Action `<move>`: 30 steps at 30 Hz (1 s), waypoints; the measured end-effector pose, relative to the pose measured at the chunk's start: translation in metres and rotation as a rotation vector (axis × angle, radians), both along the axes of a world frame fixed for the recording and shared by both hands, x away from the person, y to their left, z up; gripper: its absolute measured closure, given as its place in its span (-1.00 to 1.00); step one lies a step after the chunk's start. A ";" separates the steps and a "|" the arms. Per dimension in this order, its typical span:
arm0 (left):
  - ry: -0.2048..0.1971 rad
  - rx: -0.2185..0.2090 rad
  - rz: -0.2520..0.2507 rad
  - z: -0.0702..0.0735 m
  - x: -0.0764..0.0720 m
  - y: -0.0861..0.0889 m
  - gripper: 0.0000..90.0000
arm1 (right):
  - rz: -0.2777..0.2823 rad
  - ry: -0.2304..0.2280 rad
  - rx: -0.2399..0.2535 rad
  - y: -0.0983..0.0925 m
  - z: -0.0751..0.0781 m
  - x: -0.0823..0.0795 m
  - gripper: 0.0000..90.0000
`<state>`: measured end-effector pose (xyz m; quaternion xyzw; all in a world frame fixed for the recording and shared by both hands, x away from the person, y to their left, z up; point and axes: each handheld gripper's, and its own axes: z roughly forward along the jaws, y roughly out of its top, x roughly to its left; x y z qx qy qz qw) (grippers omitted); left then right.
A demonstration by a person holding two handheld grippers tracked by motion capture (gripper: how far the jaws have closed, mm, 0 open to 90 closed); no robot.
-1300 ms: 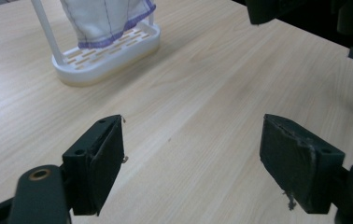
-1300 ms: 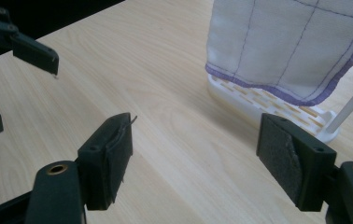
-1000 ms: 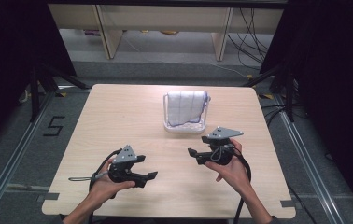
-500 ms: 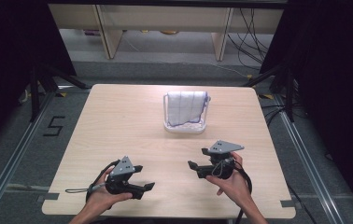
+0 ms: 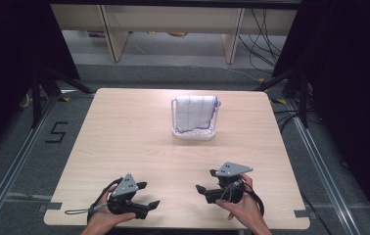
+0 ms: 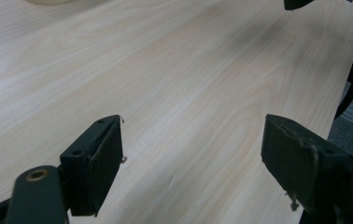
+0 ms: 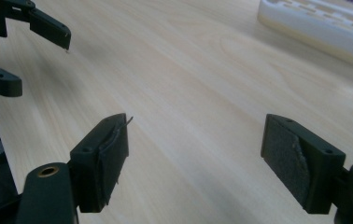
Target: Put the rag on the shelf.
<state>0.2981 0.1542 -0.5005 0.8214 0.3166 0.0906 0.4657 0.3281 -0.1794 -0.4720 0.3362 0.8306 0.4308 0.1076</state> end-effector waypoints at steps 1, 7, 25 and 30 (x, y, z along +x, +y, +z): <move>0.004 0.021 -0.004 -0.001 -0.001 0.001 -0.55 | -0.016 0.018 0.000 0.000 -0.001 -0.003 -0.47; -0.008 0.053 0.003 -0.003 -0.007 0.008 -0.58 | 0.000 0.045 -0.025 -0.002 -0.011 -0.013 -0.51; 0.004 0.084 -0.022 -0.008 -0.022 0.014 -0.61 | 0.022 0.103 -0.120 -0.003 -0.028 -0.038 -0.65; -0.008 0.150 -0.052 -0.007 -0.021 0.015 -0.66 | 0.007 0.112 -0.149 -0.002 -0.027 -0.038 -0.65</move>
